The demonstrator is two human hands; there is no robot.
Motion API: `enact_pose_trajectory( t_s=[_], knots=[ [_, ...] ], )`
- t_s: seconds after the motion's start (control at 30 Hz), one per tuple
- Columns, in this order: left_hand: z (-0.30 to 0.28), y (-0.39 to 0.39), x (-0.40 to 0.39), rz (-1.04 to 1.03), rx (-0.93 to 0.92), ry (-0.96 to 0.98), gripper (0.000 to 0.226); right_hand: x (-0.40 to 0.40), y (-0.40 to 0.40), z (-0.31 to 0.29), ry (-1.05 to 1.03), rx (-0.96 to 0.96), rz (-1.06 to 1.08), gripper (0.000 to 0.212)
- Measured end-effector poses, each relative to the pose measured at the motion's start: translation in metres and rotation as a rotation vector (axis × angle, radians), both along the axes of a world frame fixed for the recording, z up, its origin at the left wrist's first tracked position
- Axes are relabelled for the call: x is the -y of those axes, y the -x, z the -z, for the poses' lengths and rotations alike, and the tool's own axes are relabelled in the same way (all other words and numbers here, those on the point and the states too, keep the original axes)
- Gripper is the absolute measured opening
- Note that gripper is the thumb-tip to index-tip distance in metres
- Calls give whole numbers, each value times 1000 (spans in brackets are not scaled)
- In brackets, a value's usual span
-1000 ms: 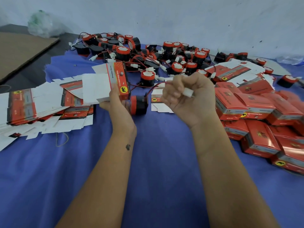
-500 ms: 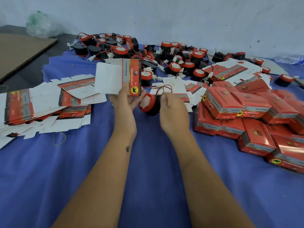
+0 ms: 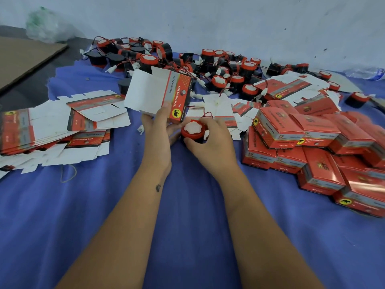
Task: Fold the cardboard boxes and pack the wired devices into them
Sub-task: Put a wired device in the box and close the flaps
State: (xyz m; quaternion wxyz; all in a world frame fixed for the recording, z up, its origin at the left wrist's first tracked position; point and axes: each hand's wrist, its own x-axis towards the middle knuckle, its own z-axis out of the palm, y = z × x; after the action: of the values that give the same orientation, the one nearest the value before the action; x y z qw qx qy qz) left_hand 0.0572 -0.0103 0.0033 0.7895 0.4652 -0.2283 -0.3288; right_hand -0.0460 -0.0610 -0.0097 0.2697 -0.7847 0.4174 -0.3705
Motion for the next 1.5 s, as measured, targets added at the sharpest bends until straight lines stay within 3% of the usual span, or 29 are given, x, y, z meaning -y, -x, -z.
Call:
enact_pose_trajectory(
  t_s=[0.13,0.23,0.43,0.63,1.03,1.23,1.37,1.43,1.5],
  knots=[
    [6,0,0,-203,234,-94,48,0,1,-2,42,148,126,46],
    [12,-5,-2,-333,449,-215,60,-3,2,-7,190,258,230,49],
    [14,-8,-1,-285,616,-266,57,-12,3,-16,393,431,228,53],
    [15,-2,-3,-92,584,-200,59,-19,-3,-16,387,330,88,55],
    [17,-2,-1,-31,610,-228,60,-13,-3,-11,234,314,149,58],
    [16,-4,-3,-7,586,-248,59,-17,-3,-10,183,386,112,35],
    [13,-9,-1,-98,421,-237,36,-16,0,-14,156,456,167,23],
    [13,-11,0,-116,328,-231,34,-14,3,-15,218,389,195,20],
    [12,-11,-1,-112,304,-222,33,-14,5,-14,318,187,185,23]
  ],
)
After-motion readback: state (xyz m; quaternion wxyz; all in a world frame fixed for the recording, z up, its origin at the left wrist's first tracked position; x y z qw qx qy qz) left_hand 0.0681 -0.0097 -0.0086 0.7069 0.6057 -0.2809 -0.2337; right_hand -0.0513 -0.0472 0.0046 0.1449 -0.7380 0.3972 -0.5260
